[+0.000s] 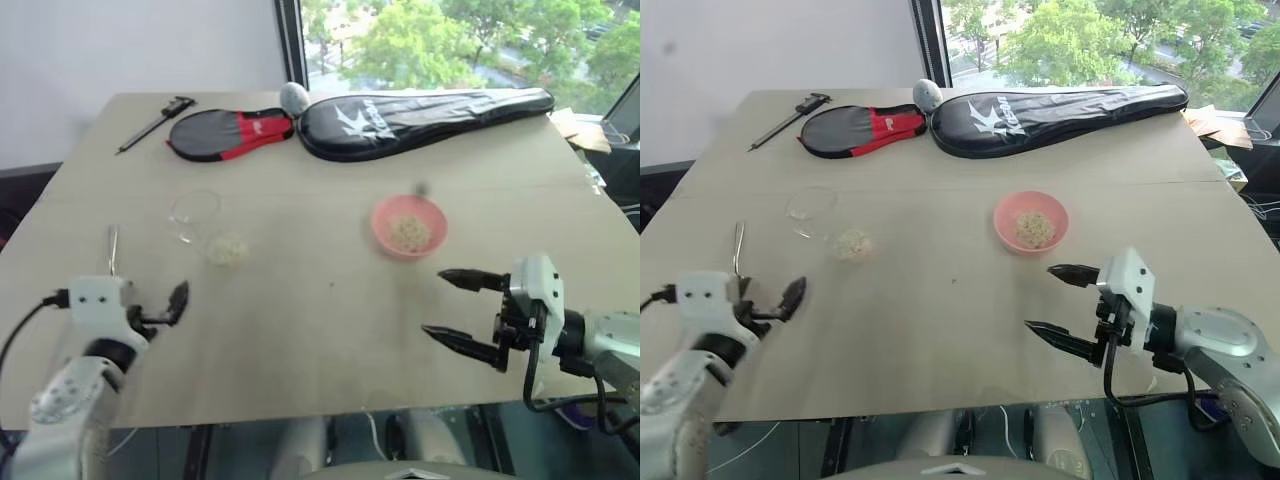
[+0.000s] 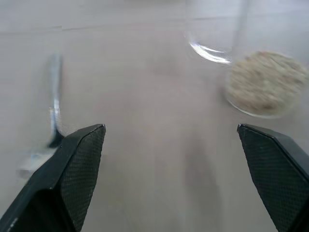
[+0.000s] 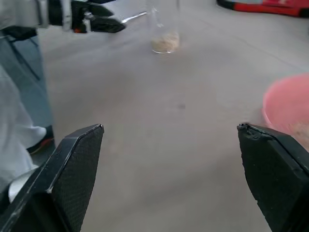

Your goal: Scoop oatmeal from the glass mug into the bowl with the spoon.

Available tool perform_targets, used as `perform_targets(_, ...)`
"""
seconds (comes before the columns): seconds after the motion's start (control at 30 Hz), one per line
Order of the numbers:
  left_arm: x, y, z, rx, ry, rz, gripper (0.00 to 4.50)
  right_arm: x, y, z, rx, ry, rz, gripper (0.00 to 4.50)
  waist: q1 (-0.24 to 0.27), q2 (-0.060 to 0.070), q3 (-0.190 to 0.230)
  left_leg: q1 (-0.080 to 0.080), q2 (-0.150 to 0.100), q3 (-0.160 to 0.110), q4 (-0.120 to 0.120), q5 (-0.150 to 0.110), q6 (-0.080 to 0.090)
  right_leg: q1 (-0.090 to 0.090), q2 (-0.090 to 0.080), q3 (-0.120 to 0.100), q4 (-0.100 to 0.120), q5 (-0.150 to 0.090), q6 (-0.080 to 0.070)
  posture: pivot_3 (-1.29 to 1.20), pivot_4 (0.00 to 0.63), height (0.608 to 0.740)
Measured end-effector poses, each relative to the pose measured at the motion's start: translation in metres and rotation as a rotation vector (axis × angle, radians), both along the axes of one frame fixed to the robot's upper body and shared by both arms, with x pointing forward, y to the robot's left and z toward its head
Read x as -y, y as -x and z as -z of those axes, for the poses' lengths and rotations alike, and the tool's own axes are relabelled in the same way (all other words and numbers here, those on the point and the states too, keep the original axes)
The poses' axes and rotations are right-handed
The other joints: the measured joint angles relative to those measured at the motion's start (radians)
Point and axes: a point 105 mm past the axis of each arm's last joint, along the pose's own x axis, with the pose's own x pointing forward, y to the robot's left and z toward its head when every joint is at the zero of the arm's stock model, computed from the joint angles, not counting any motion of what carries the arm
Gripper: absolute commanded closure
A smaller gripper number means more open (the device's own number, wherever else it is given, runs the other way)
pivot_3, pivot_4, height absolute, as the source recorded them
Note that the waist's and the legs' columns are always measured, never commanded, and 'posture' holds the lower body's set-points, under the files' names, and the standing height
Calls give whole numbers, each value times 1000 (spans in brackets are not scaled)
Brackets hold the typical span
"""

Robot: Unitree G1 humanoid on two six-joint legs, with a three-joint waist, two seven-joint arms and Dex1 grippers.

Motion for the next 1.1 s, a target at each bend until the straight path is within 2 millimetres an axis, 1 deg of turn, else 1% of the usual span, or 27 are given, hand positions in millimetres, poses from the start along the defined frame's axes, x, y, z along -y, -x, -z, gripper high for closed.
perform_targets(0.03, -9, -5, -8, 0, -3, -11, 0, -2, 0, -1, -1, -1, -10, 27, 1, 0, 0, 0, 0, 0, 0, 0, 0, 0, 0, 0, 0, 0, 0, 0, 150, 740)
perform_targets(0.1, -15, -11, -13, 0, -5, -17, 0, -4, 0, -2, 0, 0, -17, 27, 3, 0, 0, 0, -1, 0, 0, 0, 0, 0, -1, 0, 0, 0, 0, 0, 150, 740)
perform_targets(0.17, -27, -23, -21, -27, -24, -23, 0, -9, -1, -4, 10, 3, -28, 27, 5, -1, 1, 0, -1, 0, 0, 0, 0, 0, -1, 0, 0, 0, 0, 0, 150, 740)
perform_targets(0.2, -32, -26, -21, -43, -27, -28, 0, -10, -2, -5, 13, 4, -31, 27, 6, -1, 1, 0, -1, 0, 0, 0, 0, 0, -2, 0, 0, 0, 0, 0, 150, 740)
perform_targets(0.23, -36, -35, -18, -88, -34, -20, 0, -11, -2, -6, 16, 7, -27, 27, 8, -1, 2, -1, -1, 0, 0, 0, 0, 0, -2, -1, 0, 0, 0, 0, 150, 740)
perform_targets(0.27, -37, -36, -16, -100, -35, -20, 0, -12, -3, -6, 19, 6, -29, 27, 8, -1, 2, -1, -1, 0, 0, 0, 0, 0, -2, -1, 0, 0, 0, 0, 150, 740)
perform_targets(0.37, -42, -52, 0, -168, 6, -30, 0, -16, -5, -12, 47, 4, -28, 27, 8, -3, 4, -2, -2, -1, 0, 1, -2, -1, -3, -1, 0, 0, 0, 0, 150, 740)
perform_targets(0.47, -49, -58, 13, -224, 32, -71, 0, -15, -7, -12, 47, 7, -7, 27, 8, -5, 4, -4, -2, -1, 0, 2, -4, -3, -4, -2, -1, 0, 0, 0, 150, 740)
perform_targets(0.7, -59, -68, 14, -240, 36, -133, 0, -8, -9, -9, 40, 10, 53, 27, 8, -4, 5, -4, -2, -1, 0, 3, -5, -3, -5, -2, 0, 0, 0, 0, 150, 740)
perform_targets(0.83, -63, -68, 16, -257, 42, -151, 0, -5, -8, -4, 26, 14, 67, 27, 6, -4, 4, -2, -2, -1, 0, 1, -3, -3, -6, -3, 2, 0, 0, 0, 150, 740)
perform_targets(0.87, -63, -68, 16, -259, 42, -151, 523, -5, -8, -4, 27, 16, 68, 0, 5, -3, 4, -2, -2, -1, 0, 1, -2, -3, -6, -3, 2, 0, 0, 0, 150, 740)
perform_targets(0.9, -63, -68, 16, -262, 45, -150, 796, -5, -8, -4, 32, 16, 69, 0, 5, -3, 4, -2, -2, -1, 0, 1, -2, -3, -6, -3, 2, 0, 0, 0, 150, 740)
perform_targets(0.93, -62, -69, 17, -266, 55, -151, 1228, -5, -8, -4, 36, 17, 70, 0, 5, -3, 4, -2, -2, -1, 0, 1, -3, -3, -6, -3, 2, 0, 0, 0, 150, 740)
perform_targets(1.0, -64, -68, 18, -273, 84, -166, 2215, -4, -8, -3, 36, 20, 73, 0, 1, -3, 4, -2, -2, -1, 0, 1, -3, -3, -6, -3, 2, 0, 0, 0, 150, 740)
perform_targets(1.07, -73, -64, 19, -269, 106, -217, 3312, -4, -8, -3, 40, 23, 75, 0, -13, -3, 4, -2, -2, -1, -1, 1, -3, -3, -6, -3, 2, 0, 0, 0, 150, 740)
perform_targets(1.1, -76, -62, 19, -267, 109, -234, 3778, -3, -9, -3, 41, 23, 77, 0, -16, -2, 4, -2, -2, 0, -1, 1, -3, -3, -6, -3, 2, 0, 0, 0, 150, 740)
